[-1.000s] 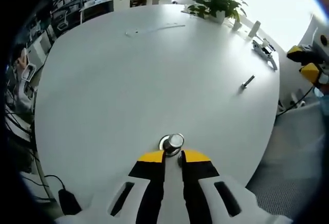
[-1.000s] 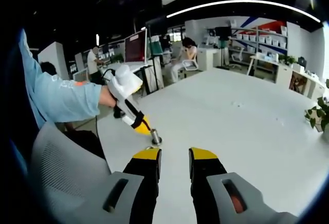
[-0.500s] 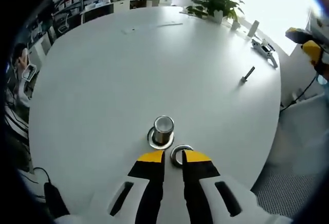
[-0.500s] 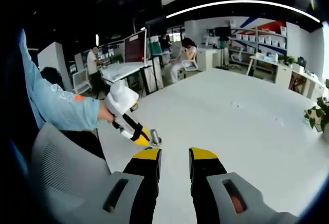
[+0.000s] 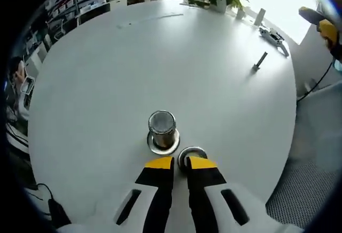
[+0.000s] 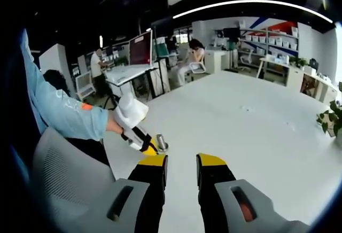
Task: Place the washer onto the threaded stud by aligning its center hole with the stud, sliding it down to the base, and recovering from edge contact or off-axis alignment until the washer reaches the visible bottom stop.
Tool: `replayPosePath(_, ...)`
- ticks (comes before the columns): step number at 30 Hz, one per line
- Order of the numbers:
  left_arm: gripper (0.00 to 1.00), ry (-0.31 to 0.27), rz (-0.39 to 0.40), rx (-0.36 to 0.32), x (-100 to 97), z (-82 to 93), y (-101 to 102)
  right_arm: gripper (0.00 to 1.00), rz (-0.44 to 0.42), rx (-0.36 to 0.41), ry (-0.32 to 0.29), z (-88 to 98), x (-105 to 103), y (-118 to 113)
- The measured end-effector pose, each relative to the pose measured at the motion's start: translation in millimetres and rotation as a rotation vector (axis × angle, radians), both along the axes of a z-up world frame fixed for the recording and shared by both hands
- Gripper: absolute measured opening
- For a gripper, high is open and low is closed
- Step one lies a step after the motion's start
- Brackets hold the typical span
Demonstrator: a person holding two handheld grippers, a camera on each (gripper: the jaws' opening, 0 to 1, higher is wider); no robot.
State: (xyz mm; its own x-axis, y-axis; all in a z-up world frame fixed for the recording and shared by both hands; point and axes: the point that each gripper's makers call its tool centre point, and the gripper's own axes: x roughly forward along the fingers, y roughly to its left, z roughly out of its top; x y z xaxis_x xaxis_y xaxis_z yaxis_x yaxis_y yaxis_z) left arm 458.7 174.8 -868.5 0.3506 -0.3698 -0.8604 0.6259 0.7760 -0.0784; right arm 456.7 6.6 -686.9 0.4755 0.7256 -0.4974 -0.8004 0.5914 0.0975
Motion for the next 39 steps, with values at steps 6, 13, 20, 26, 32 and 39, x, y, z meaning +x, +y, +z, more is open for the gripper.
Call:
replayPosePath(6, 0.08, -0.085, -0.128, 0.071, -2.3, -2.1, -2, 0.24, 0.003, -0.007, 0.001, -1.8, 0, 0)
replayPosePath(13, 0.03, -0.133, -0.133, 0.065, 0.6, -2.4, -4, 0.24, 0.009, -0.011, 0.003, -3.8, 0, 1)
replayPosePath(20, 0.02, -0.164, -0.197, 0.104, -1.1, -2.3, -3, 0.23, 0.005, -0.009, 0.002, -3.3, 1, 0)
replayPosePath(26, 0.02, -0.162, -0.151, 0.094, -5.5, -1.0, 1, 0.23, 0.003, -0.006, -0.003, -1.8, 1, -1)
replayPosePath(32, 0.01, -0.173, -0.121, 0.077, -12.7, 8.6, 3, 0.23, 0.004, 0.0, -0.006, 0.5, 1, 0)
replayPosePath(39, 0.01, -0.178, -0.09, 0.05, -16.4, 21.8, 4, 0.23, 0.004, -0.008, -0.006, -1.5, 1, 0)
